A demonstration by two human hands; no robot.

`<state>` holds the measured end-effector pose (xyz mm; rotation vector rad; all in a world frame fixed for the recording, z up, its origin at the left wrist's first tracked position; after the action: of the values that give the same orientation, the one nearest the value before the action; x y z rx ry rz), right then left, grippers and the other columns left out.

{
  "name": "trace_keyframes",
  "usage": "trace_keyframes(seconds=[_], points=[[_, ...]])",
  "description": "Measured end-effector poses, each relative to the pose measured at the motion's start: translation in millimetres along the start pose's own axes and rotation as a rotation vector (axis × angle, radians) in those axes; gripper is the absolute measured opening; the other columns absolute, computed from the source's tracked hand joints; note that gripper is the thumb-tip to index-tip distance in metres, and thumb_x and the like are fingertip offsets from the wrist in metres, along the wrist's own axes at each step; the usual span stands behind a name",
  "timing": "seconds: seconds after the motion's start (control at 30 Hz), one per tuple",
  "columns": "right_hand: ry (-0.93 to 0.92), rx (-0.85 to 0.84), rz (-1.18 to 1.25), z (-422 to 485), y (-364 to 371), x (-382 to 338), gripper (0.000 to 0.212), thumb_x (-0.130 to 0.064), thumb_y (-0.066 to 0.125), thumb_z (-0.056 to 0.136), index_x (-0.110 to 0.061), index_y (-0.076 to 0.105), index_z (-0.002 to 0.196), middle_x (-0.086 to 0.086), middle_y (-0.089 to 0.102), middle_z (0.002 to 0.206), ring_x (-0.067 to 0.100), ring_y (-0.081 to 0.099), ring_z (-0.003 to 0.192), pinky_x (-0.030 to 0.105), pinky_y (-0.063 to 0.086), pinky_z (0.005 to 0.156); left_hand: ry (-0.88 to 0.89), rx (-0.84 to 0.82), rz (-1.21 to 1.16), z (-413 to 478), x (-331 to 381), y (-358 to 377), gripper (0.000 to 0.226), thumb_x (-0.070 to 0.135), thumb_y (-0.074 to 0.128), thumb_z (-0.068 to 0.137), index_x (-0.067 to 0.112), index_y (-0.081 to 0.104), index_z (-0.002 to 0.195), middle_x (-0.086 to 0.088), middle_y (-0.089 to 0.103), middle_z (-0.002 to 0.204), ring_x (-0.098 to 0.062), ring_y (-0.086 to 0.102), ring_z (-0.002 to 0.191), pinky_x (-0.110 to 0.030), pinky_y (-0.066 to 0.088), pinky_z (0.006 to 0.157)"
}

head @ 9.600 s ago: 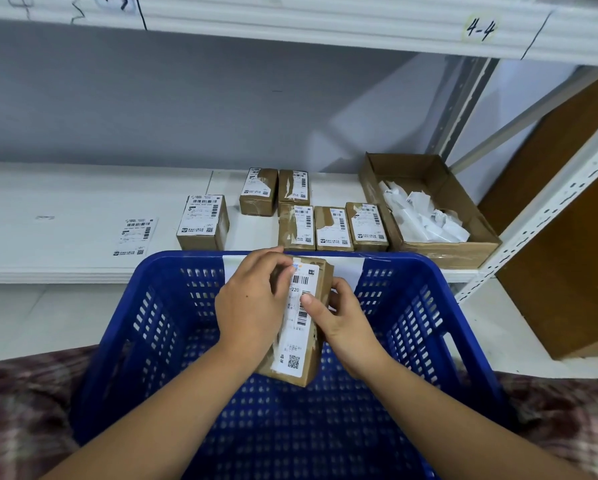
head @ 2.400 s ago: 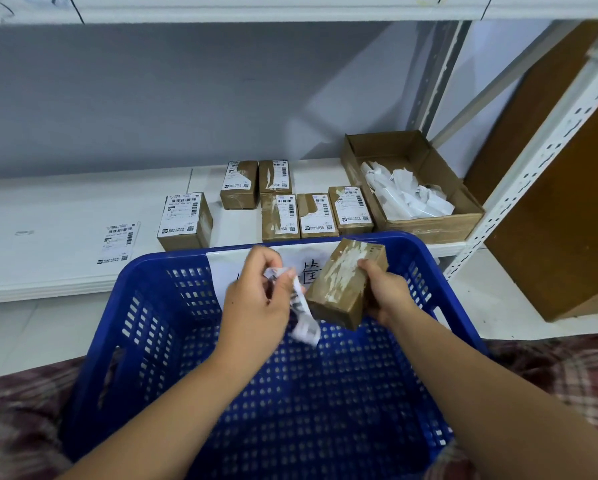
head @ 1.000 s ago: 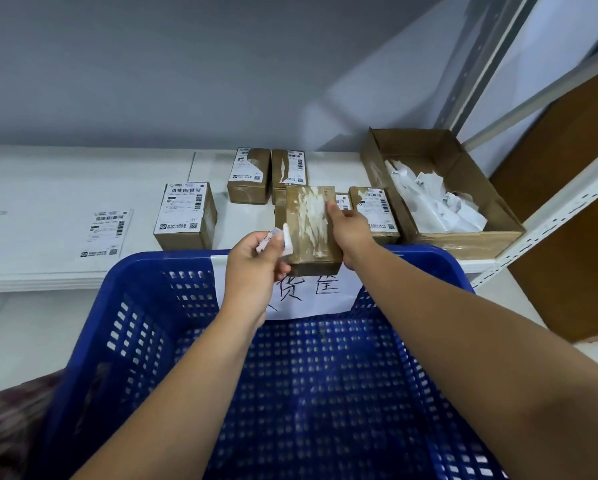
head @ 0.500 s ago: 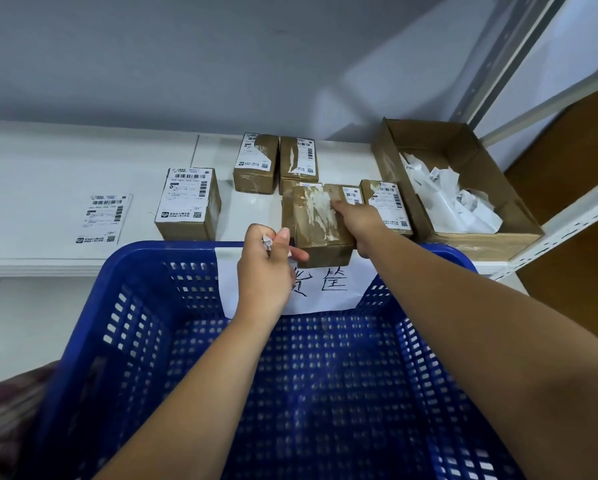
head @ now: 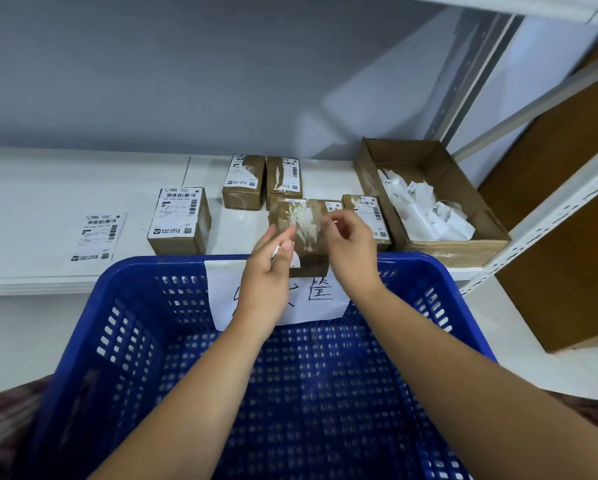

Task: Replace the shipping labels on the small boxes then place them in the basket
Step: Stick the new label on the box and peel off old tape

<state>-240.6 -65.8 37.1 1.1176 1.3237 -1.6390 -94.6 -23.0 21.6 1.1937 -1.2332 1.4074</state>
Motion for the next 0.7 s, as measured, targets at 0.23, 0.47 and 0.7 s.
trace_keyframes(seconds=[0.23, 0.47, 0.7], points=[[0.367, -0.444, 0.653, -51.2, 33.8, 4.7, 0.017, -0.016, 0.053, 0.099, -0.006, 0.065, 0.093, 0.011, 0.063, 0.085, 0.019, 0.059, 0.076, 0.027, 0.050, 0.074, -0.058, 0.032, 0.042, 2.6, 23.4, 13.9, 0.043, 0.035, 0.031, 0.101, 0.026, 0.039, 0.142, -0.001, 0.025, 0.150, -0.013, 0.028, 0.138, -0.026, 0.022, 0.114], [0.433, -0.118, 0.735, -22.2, -20.4, 29.3, 0.007, -0.006, 0.064, 0.091, -0.008, 0.059, 0.096, 0.011, 0.066, 0.082, 0.020, 0.061, 0.072, 0.026, 0.054, 0.067, -0.064, -0.050, 0.067, 3.3, 40.2, 50.0, 0.065, 0.047, 0.041, 0.096, 0.030, 0.011, 0.151, 0.006, 0.027, 0.150, -0.011, 0.033, 0.133, -0.034, 0.029, 0.110], [0.190, 0.310, -0.127, 36.6, -128.3, 60.9, 0.021, -0.007, 0.061, 0.090, -0.023, 0.057, 0.077, 0.009, 0.065, 0.104, 0.016, 0.056, 0.072, 0.023, 0.041, 0.065, -0.128, -0.028, 0.025, 2.7, 25.4, 55.8, 0.022, 0.013, 0.048, 0.097, 0.026, 0.057, 0.112, 0.011, 0.057, 0.109, -0.016, 0.056, 0.110, -0.033, 0.048, 0.094]])
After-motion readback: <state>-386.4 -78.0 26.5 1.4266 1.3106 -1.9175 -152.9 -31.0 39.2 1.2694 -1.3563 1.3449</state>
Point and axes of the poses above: each hand's wrist, its own z-axis towards the middle knuckle, its own y-axis out of the palm, x = y × z, the point moved 9 cm from there along z, towards the middle knuckle
